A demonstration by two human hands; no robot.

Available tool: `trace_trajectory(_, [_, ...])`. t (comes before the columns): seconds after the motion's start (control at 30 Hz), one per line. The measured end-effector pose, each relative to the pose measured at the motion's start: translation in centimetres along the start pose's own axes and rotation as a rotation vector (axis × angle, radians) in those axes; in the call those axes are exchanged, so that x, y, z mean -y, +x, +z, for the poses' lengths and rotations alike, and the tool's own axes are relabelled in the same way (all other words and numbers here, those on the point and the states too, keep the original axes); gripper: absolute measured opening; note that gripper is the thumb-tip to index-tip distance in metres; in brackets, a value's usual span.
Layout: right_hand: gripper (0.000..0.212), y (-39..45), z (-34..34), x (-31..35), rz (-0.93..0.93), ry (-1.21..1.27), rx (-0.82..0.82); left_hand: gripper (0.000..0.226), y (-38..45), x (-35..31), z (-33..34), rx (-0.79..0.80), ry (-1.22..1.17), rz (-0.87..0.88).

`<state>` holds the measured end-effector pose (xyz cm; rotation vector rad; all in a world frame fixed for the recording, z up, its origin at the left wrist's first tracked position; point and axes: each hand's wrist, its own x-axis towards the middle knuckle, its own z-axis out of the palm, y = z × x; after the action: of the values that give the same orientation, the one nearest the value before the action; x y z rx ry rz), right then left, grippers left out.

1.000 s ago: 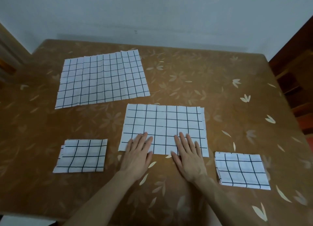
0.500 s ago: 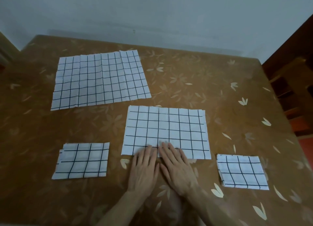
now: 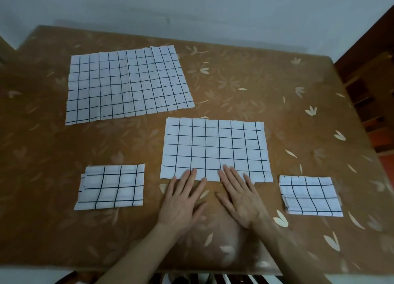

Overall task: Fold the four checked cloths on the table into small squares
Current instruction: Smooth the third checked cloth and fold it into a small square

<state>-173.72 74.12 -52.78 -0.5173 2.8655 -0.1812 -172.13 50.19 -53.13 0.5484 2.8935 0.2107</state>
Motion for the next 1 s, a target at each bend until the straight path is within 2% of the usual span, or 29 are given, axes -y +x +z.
trace_trajectory(0.2, [0.068,-2.2,-0.2,-3.2,0.233,0.086,-0.07,0.07,-0.1,0.1,-0.3,0.008,0.039,-0.005])
trace_trajectory(0.4, [0.069,-2.5,0.1,-4.2,0.32,0.143,-0.118,0.07,-0.2,0.1,-0.5,0.003,0.051,0.004])
trace_trajectory(0.6, [0.067,-2.4,-0.3,-4.3,0.316,0.204,-0.162,0.07,0.3,-0.3,-1.3,0.057,0.062,-0.01])
trace_trajectory(0.7, [0.06,-1.9,-1.4,-4.2,0.359,0.281,-0.266,0.071,0.5,-0.4,-1.5,0.055,0.056,-0.014])
trace_trajectory(0.8, [0.048,-0.8,-2.4,-4.3,0.492,0.272,-0.374,0.073,1.2,-1.0,-1.6,0.018,0.046,-0.009])
trace_trajectory(0.9, [0.054,0.6,-3.4,-4.7,0.616,0.238,-0.318,0.074,2.7,-2.3,-1.7,-0.009,0.009,0.019])
trace_trajectory(1.0, [0.056,1.8,-4.6,-4.9,0.701,0.219,-0.185,0.074,4.3,-3.5,-1.7,0.005,-0.03,0.011])
